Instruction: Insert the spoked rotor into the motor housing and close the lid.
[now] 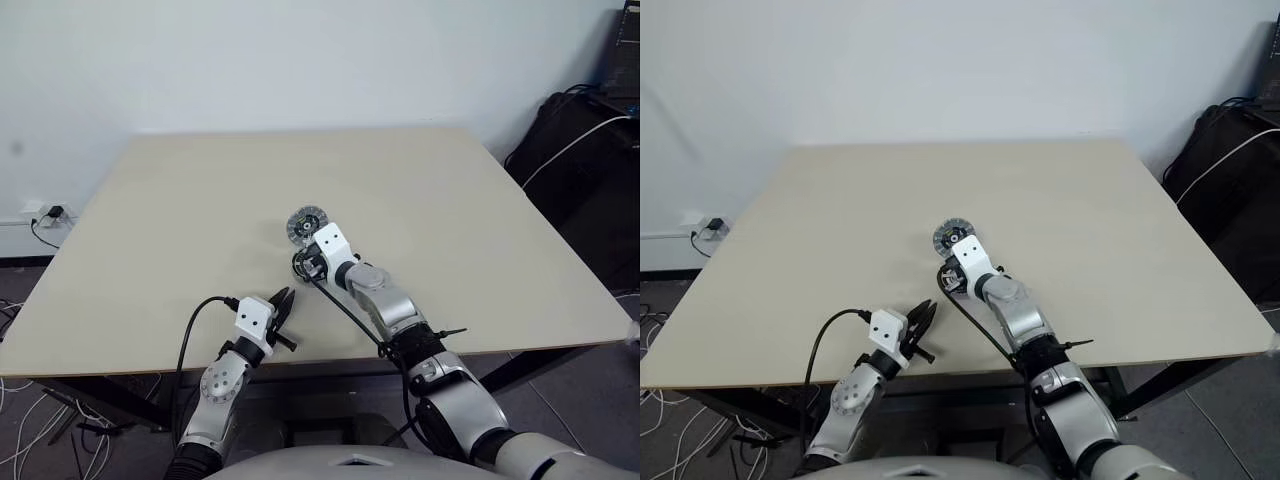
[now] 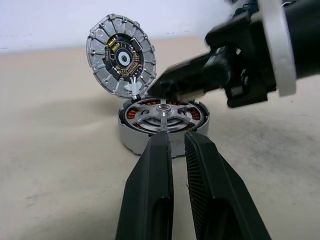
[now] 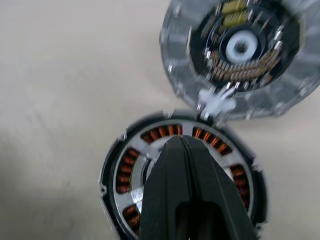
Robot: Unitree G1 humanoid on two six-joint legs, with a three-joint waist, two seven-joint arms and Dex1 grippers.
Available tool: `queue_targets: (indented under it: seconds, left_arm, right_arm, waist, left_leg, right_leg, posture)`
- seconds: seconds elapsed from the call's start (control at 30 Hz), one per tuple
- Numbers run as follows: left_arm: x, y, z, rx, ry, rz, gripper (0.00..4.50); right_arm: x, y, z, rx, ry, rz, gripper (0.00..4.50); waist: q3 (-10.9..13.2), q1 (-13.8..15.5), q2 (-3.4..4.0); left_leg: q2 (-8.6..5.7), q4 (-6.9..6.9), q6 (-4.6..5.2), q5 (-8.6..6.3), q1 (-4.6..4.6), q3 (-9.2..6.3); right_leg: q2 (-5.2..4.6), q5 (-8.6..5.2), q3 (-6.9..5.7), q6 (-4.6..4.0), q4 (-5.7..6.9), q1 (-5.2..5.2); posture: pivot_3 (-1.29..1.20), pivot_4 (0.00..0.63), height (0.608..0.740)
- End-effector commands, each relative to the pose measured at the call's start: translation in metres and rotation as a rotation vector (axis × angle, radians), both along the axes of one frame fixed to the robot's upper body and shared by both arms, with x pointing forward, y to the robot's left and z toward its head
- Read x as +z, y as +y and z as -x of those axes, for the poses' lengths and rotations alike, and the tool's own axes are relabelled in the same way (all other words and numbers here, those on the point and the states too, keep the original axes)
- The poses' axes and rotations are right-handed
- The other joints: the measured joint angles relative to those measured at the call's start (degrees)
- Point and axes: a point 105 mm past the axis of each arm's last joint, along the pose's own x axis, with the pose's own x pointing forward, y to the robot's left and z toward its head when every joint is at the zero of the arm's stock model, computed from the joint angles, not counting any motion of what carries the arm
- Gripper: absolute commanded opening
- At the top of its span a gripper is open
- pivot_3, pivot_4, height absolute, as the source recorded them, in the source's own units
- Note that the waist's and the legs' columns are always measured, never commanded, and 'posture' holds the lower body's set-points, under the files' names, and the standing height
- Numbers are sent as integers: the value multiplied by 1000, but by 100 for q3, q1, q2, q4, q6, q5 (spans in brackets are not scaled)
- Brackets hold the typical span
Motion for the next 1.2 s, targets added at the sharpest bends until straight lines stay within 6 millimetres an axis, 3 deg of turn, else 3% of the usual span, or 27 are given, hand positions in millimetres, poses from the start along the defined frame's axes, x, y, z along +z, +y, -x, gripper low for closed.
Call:
queue_targets:
  seconds: [0.03, 0.2, 0.3, 0.47, 0.57, 0.77, 1.2]
  left_arm:
    - [9, -3, -2, 5, -21, 43, 544]
    - [9, -4, -2, 6, -17, 51, 544]
    - [9, -6, -3, -4, -15, 51, 544]
    - [8, -10, -4, -21, -6, 56, 544]
    - [7, -12, -4, -28, 2, 61, 503]
    - [5, -14, -2, -34, 15, 70, 503]
    - [3, -14, 1, -14, 27, 82, 503]
  right_arm:
    - [4, -1, -6, 19, -21, 60, 0]
    - [33, 5, -8, 110, -90, 23, 0]
    - [53, 9, 0, 268, -132, 73, 0]
    - [53, 4, 21, 522, -69, 231, 0]
    - [48, -1, 31, 638, -27, 321, 926]
    - [44, -3, 26, 680, -8, 415, 2850]
    - [30, 0, 12, 688, 42, 490, 2850]
  waist:
    - [-10, -5, 9]
    - [-20, -2, 20]
    - [-20, -2, 20]
    - [-21, 2, 19]
    - [-21, 8, 18]
    - [-20, 11, 18]
    - [-21, 22, 18]
  left_leg:
    - [0, 0, 0, 0, 0, 1]
    - [0, 3, 0, 1, -1, 1]
    - [0, 5, 1, 1, -5, 2]
    - [2, 8, 3, 1, -9, 1]
    - [2, 12, 3, 1, -11, 1]
    - [2, 18, 2, 0, -14, 1]
    - [0, 16, 1, 0, -20, 1]
  right_leg:
    - [0, 0, 1, -1, 2, -2]
    - [0, -1, 0, -1, 4, -3]
    - [0, -1, 0, 0, 3, -4]
    - [-1, -2, -6, 0, 2, -8]
    - [-3, -3, -9, 2, 2, -7]
    - [-5, -3, -14, 4, 3, -9]
    - [-8, 0, -15, -1, 3, -17]
  posture:
    - [0, 0, 740]
    - [0, 0, 740]
    - [0, 0, 740]
    - [0, 0, 740]
    - [0, 0, 740]
    - [0, 0, 740]
    - [0, 0, 740]
